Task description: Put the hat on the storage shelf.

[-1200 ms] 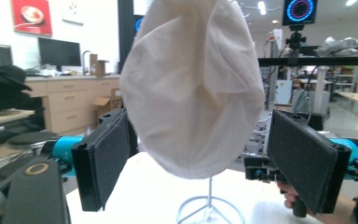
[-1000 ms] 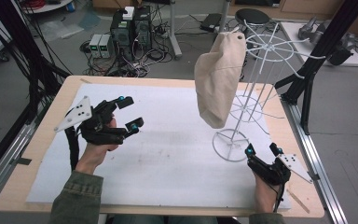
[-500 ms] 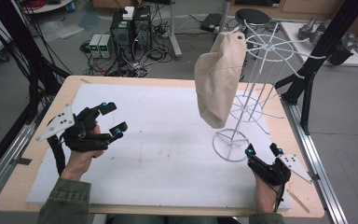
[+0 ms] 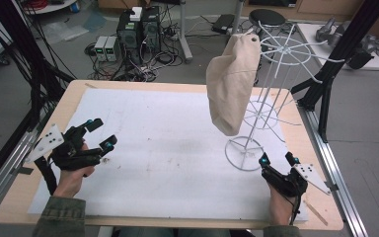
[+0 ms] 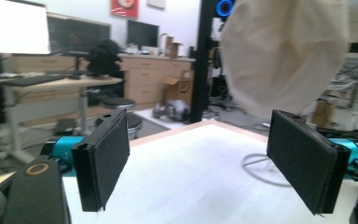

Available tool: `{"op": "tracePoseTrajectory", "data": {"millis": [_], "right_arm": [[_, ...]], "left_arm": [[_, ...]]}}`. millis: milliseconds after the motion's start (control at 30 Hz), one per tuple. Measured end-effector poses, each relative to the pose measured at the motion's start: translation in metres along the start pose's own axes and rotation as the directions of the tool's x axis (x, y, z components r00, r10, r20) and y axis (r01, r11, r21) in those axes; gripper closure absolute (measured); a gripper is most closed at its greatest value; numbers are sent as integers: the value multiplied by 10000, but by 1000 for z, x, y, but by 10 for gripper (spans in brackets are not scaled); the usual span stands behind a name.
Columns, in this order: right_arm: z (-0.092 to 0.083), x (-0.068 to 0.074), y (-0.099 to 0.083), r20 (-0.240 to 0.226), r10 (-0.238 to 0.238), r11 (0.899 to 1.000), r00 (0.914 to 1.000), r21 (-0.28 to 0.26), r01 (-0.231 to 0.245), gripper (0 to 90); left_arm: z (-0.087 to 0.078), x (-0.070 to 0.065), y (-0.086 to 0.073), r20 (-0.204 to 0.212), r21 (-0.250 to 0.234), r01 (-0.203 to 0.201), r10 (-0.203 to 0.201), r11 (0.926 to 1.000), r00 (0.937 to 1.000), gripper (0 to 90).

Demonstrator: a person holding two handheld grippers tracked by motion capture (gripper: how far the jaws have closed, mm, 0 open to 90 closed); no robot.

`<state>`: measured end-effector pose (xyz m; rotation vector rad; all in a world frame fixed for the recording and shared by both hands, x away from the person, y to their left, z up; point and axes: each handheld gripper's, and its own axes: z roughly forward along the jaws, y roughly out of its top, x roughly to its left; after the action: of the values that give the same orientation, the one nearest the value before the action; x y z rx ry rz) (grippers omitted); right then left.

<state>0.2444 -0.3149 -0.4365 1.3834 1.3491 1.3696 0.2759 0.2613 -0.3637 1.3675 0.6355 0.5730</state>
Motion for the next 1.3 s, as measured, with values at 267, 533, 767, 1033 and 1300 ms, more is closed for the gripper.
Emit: {"op": "tracePoseTrajectory", "data": {"millis": [267,533,767,1033,1300], "right_arm": [[-1,2,-1,108,-75,10000,9999,-11,75,105],[-3,-1,0,149,101,9998,9998,-164,-99,105],[-1,-2,-1,214,69,10000,9997,-32,-69,105],[1,0,-3,165,-89,9997,9998,245,85,105],[-1,-1,-3,147,0,9994,9999,347,-5,105]], "left_arm": [[-23,13,-13,-1428,-97,101,-113,9999,9897,220],[-48,20,-31,-3441,-175,-159,90,9997,9389,229],[-65,24,-42,-4581,-92,65,-100,9999,8888,227],[-70,34,-54,-5104,334,368,-146,9988,8598,229],[-70,36,-54,-5071,359,443,-200,9984,8617,236]]}}
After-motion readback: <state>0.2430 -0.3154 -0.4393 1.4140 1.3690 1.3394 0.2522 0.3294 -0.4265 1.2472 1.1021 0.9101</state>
